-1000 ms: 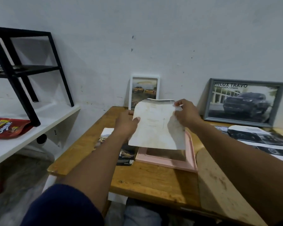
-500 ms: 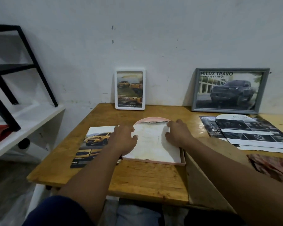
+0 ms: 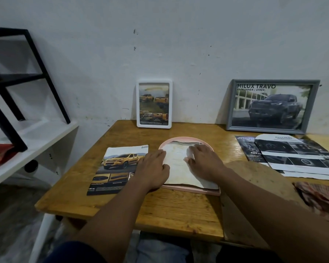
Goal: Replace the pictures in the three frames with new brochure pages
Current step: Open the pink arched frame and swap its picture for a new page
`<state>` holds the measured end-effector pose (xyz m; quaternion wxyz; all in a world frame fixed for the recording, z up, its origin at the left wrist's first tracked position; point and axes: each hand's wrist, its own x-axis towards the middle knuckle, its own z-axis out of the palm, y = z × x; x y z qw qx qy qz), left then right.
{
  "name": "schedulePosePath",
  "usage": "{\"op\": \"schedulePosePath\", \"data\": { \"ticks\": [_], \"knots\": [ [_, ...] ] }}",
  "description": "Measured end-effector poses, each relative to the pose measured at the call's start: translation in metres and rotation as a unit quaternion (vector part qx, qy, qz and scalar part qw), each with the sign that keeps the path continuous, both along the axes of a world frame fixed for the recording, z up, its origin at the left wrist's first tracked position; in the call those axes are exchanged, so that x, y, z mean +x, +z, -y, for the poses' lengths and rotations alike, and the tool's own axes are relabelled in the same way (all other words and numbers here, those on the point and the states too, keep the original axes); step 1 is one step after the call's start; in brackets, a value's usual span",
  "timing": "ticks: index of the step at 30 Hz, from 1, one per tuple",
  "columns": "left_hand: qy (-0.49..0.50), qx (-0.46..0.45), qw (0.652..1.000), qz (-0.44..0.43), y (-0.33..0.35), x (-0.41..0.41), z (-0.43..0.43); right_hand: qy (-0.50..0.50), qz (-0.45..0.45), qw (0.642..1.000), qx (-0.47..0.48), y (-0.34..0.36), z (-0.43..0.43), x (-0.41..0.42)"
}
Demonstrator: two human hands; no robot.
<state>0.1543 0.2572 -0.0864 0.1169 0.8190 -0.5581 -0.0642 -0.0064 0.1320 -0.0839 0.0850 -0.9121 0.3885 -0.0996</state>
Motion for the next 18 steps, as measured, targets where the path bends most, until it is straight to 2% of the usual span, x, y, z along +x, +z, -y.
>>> {"op": "schedulePosePath", "data": {
  "ticks": [5, 10, 13, 15, 18],
  "knots": [
    [-0.018, -0.003, 1.000, 0.000, -0.004, 0.001, 0.002, -0.049, -0.020, 0.996, -0.073, 0.001, -0.006, 0.004],
    [-0.012, -0.004, 1.000, -0.027, -0.003, 0.005, 0.004, -0.024, -0.033, 0.998, -0.045, 0.006, -0.007, -0.003],
    [-0.015, 0.004, 1.000, 0.004, 0.004, 0.004, 0.007, -0.018, -0.005, 1.000, -0.018, 0.014, -0.007, -0.010],
    [-0.016, -0.018, 0.999, 0.029, 0.012, 0.000, 0.010, -0.033, 0.017, 0.999, -0.006, 0.022, -0.004, -0.021],
    [-0.016, -0.099, 0.995, 0.001, 0.025, -0.019, 0.019, -0.076, 0.023, 0.997, -0.009, 0.035, 0.008, -0.051]
  ]
}}
